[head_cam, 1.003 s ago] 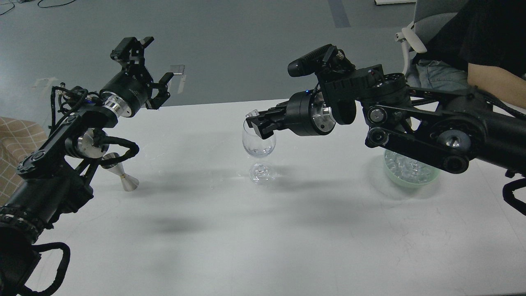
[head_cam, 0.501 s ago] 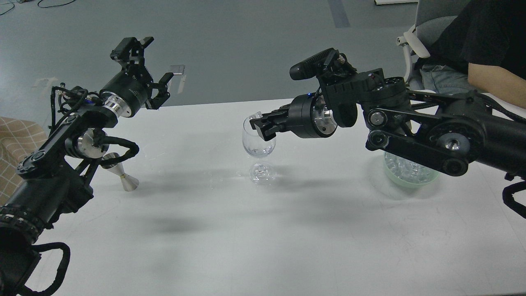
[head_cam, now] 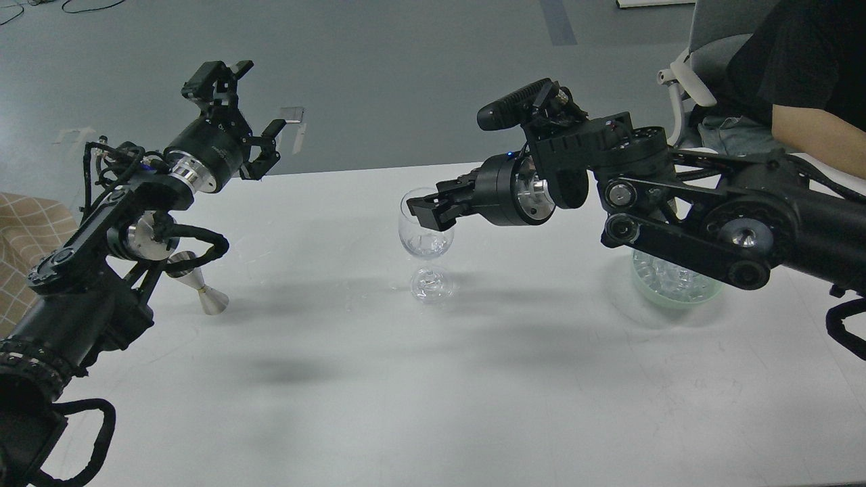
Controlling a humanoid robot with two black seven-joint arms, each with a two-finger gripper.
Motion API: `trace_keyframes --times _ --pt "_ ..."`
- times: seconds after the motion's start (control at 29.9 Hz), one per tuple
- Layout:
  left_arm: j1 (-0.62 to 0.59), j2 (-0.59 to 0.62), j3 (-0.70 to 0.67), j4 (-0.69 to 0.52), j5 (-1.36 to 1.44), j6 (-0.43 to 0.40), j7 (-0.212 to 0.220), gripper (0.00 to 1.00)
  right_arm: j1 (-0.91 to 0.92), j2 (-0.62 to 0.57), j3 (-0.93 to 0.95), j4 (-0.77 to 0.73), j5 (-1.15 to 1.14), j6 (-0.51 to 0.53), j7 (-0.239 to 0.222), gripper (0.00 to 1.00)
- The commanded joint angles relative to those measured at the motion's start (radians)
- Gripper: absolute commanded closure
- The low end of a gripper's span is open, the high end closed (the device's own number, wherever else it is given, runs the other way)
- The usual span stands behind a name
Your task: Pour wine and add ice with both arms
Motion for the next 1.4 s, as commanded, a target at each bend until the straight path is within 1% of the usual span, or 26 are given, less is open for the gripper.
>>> trace_keyframes --times 0.0,0.07,0.13,0.2,0.23,0.3,0.37,0.47,0.53,0.57,0.6,0.67,0.74,0.8,0.84,0.87,0.94,1.0,1.07,1.1,1.14,1.2,1.24,1.3,1.34,1.37 --pt "0.000 0.002 0.000 0.000 0.000 0.000 0.000 0.02 0.015 -0.006 0.017 0.000 0.005 0.000 0.000 0.46" --pt "-0.002 0.003 0.000 -0.001 0.000 0.000 0.000 0.02 0.032 -0.018 0.063 -0.001 0.014 0.000 0.000 0.41" --pt "-0.002 0.003 0.000 0.000 0.000 -0.001 0.000 0.02 0.039 -0.029 0.089 -0.003 0.019 0.000 0.000 0.39" --pt "-0.002 0.005 0.000 0.000 0.000 -0.008 0.000 0.02 0.055 -0.064 0.135 -0.006 0.025 0.000 0.000 0.31" --pt "-0.002 0.006 0.000 0.000 0.000 -0.009 0.000 0.02 0.070 -0.091 0.169 -0.015 0.028 0.000 0.002 0.23" --pt "-0.002 0.006 0.000 0.000 -0.003 -0.009 0.000 0.02 0.084 -0.125 0.213 -0.053 0.069 0.000 0.002 0.13" --pt "-0.002 0.008 0.000 0.000 -0.003 -0.011 0.000 0.02 0.090 -0.156 0.270 -0.108 0.136 0.000 0.005 0.00" --pt "0.000 0.008 0.000 0.006 -0.006 -0.015 0.000 0.02 0.091 -0.196 0.367 -0.194 0.206 0.000 0.012 0.00" --pt "-0.002 0.008 0.000 0.009 -0.009 -0.015 0.000 0.02 0.090 -0.200 0.426 -0.252 0.220 0.000 0.015 0.00" --pt "-0.002 0.008 0.000 0.009 -0.009 -0.015 0.000 0.02 0.090 -0.200 0.427 -0.253 0.220 0.000 0.015 0.00" --pt "-0.002 0.005 -0.001 0.011 -0.011 -0.015 0.000 0.02 0.088 -0.197 0.472 -0.300 0.224 0.000 0.019 0.00" --pt "0.000 0.000 -0.004 0.012 -0.011 -0.015 0.000 0.02 0.078 -0.187 0.555 -0.381 0.227 0.000 0.032 0.00" --pt "0.000 -0.014 -0.003 0.012 -0.012 -0.014 0.000 0.02 0.072 -0.135 0.653 -0.501 0.253 0.000 0.063 0.00" --pt "-0.002 -0.018 -0.009 0.014 -0.012 -0.014 0.000 0.02 0.075 -0.098 0.689 -0.570 0.283 0.000 0.078 0.00" --pt "-0.002 -0.020 -0.012 0.014 -0.012 -0.014 -0.002 0.02 0.073 -0.075 0.722 -0.634 0.325 0.000 0.098 0.00" --pt "0.000 -0.020 -0.013 0.014 -0.012 -0.014 0.000 0.02 0.073 -0.066 0.738 -0.663 0.353 0.000 0.109 0.00" --pt "-0.002 -0.024 -0.017 0.014 -0.015 -0.015 -0.002 0.02 0.072 -0.040 0.763 -0.769 0.466 0.000 0.153 0.00" --pt "0.000 -0.032 -0.017 0.014 -0.017 -0.015 -0.003 0.02 0.072 -0.018 0.763 -0.814 0.522 0.000 0.169 0.00" --pt "0.000 -0.038 -0.018 0.014 -0.020 -0.017 -0.008 0.02 0.061 0.011 0.764 -0.877 0.598 0.000 0.195 0.00" --pt "0.000 -0.038 -0.018 0.014 -0.023 -0.020 -0.015 0.02 0.046 0.032 0.766 -0.906 0.650 0.000 0.224 0.00" --pt "0.000 -0.040 -0.018 0.015 -0.029 -0.024 -0.017 0.02 0.035 0.043 0.766 -0.917 0.678 0.000 0.241 0.00" --pt "0.001 -0.043 -0.018 0.028 -0.067 -0.037 -0.018 0.02 -0.026 0.086 0.766 -0.937 0.802 0.000 0.304 0.00" --pt "0.001 -0.043 -0.018 0.028 -0.067 -0.037 -0.018 0.02 -0.027 0.086 0.766 -0.937 0.803 0.000 0.304 0.00" --pt "0.001 -0.063 -0.023 0.052 -0.133 -0.049 -0.020 0.02 -0.094 0.132 0.767 -0.937 0.929 0.000 0.330 0.00" --pt "0.001 -0.067 -0.030 0.058 -0.149 -0.052 -0.020 0.02 -0.111 0.143 0.767 -0.937 0.959 0.000 0.335 0.00" --pt "0.001 -0.075 -0.047 0.075 -0.176 -0.060 -0.024 0.02 -0.138 0.164 0.769 -0.937 1.008 0.000 0.351 0.00"
